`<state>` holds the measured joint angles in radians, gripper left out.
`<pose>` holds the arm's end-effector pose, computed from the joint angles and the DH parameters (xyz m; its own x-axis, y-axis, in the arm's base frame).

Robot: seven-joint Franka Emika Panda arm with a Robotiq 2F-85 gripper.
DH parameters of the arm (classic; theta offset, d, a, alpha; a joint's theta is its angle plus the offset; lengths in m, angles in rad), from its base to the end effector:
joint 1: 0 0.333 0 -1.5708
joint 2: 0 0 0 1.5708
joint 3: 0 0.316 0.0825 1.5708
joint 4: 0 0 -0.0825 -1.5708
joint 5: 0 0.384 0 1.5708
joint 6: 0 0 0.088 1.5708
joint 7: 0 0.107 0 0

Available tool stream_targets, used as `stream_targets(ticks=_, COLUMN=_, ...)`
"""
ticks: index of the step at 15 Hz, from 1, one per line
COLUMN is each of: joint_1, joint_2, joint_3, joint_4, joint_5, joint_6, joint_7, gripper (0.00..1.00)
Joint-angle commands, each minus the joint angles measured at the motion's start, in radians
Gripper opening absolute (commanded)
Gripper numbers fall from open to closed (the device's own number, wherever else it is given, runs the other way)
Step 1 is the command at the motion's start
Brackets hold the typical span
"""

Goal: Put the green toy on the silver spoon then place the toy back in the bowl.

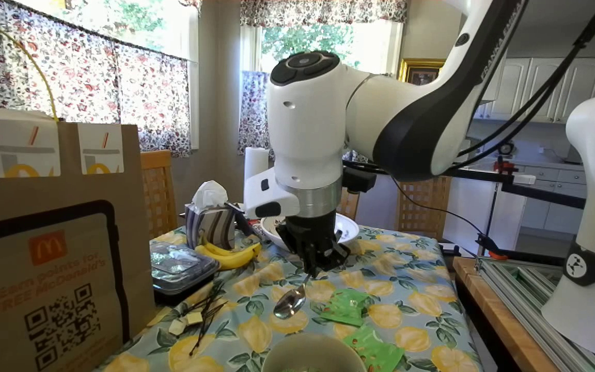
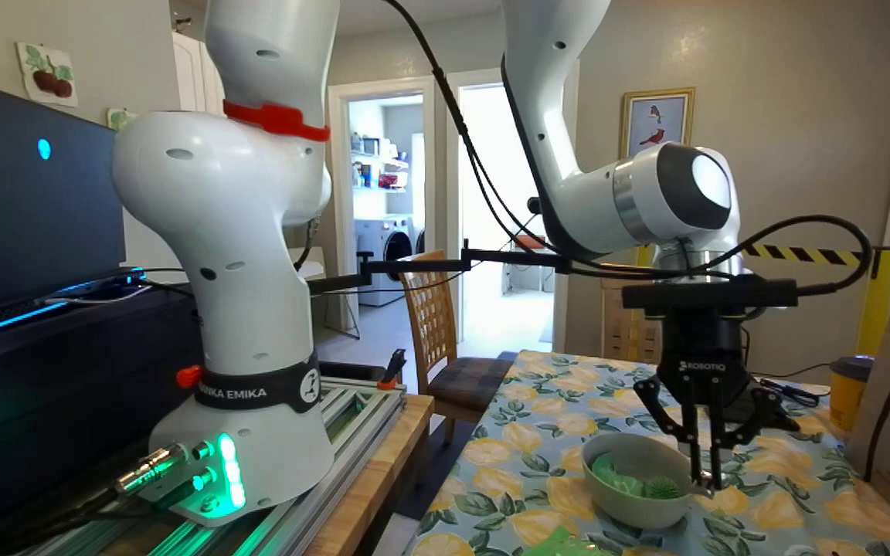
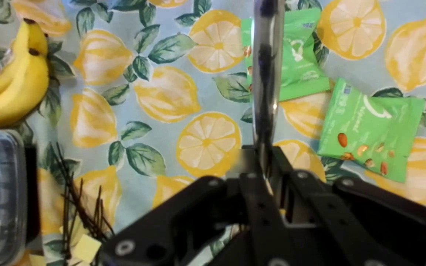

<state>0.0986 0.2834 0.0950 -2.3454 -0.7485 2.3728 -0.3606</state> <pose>0.4806 0.0883 0.1953 0.3929 0.8165 -0.4231 0.9196 -0.3507 0.1771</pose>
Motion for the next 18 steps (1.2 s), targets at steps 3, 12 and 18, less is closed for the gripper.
stream_targets(ticks=3, joint_1=-0.059, joint_2=0.07, joint_3=-0.052, joint_4=-0.007, joint_5=0.049, joint_6=0.216, joint_7=0.139, gripper=0.03)
stream_targets(ticks=12, joint_1=-0.075, joint_2=0.186, joint_3=-0.127, joint_4=-0.001, joint_5=0.078, joint_6=0.453, joint_7=0.207, gripper=0.03)
stream_targets(ticks=18, joint_1=-0.075, joint_2=0.239, joint_3=-0.15, joint_4=0.007, joint_5=0.132, joint_6=0.534, joint_7=0.185, gripper=0.03)
